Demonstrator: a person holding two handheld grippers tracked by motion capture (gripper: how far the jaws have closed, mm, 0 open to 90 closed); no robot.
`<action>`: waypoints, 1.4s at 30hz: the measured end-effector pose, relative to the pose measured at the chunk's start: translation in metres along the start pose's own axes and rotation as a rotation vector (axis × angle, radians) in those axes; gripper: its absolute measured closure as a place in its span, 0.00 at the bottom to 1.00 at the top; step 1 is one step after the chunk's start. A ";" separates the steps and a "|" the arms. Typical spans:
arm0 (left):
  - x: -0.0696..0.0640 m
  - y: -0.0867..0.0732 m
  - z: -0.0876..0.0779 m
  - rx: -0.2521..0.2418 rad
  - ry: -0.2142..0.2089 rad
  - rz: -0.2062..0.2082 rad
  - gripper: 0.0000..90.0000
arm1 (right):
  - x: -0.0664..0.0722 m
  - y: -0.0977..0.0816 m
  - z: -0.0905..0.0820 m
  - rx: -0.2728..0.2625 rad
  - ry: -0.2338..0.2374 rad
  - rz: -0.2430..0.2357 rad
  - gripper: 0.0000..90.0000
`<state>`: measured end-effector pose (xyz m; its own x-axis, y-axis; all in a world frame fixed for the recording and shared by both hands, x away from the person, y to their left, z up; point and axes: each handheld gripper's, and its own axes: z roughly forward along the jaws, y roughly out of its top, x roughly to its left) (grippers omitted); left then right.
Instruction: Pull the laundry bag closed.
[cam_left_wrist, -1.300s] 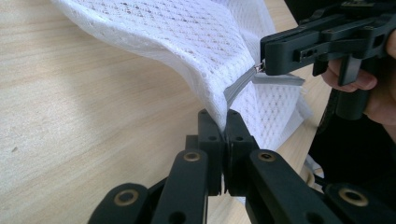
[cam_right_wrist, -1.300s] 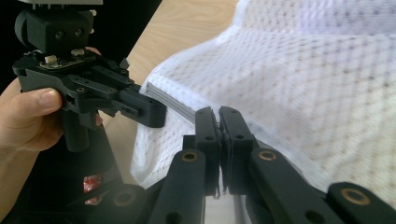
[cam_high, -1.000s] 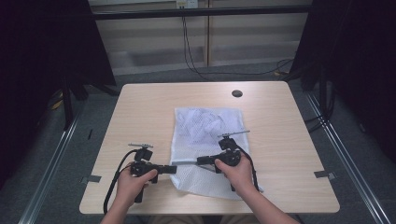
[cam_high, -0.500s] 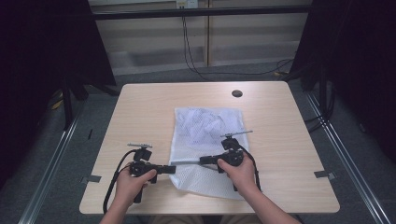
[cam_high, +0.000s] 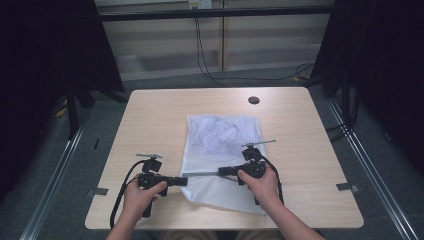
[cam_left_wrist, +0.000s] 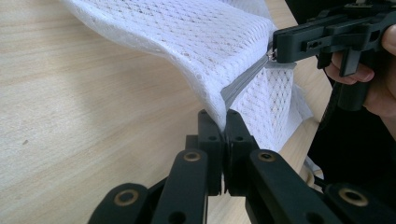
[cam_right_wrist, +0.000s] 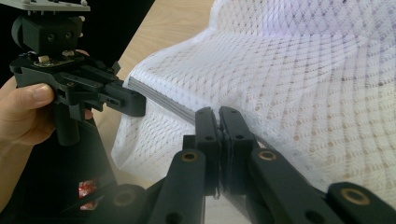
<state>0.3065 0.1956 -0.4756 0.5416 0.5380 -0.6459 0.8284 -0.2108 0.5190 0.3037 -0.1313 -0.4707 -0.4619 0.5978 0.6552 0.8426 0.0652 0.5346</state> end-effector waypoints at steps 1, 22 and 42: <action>0.000 0.000 0.000 0.002 0.000 -0.001 0.98 | 0.000 0.000 0.000 0.001 -0.001 0.003 0.97; 0.001 0.000 0.000 0.005 0.000 -0.002 0.98 | -0.003 -0.001 -0.005 0.006 -0.011 -0.006 0.97; 0.001 0.000 -0.001 0.010 0.003 -0.001 0.98 | -0.005 -0.003 -0.010 0.000 -0.008 0.001 0.97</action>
<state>0.3067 0.1968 -0.4760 0.5401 0.5406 -0.6451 0.8305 -0.2183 0.5124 0.3012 -0.1426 -0.4703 -0.4588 0.6045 0.6512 0.8430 0.0645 0.5340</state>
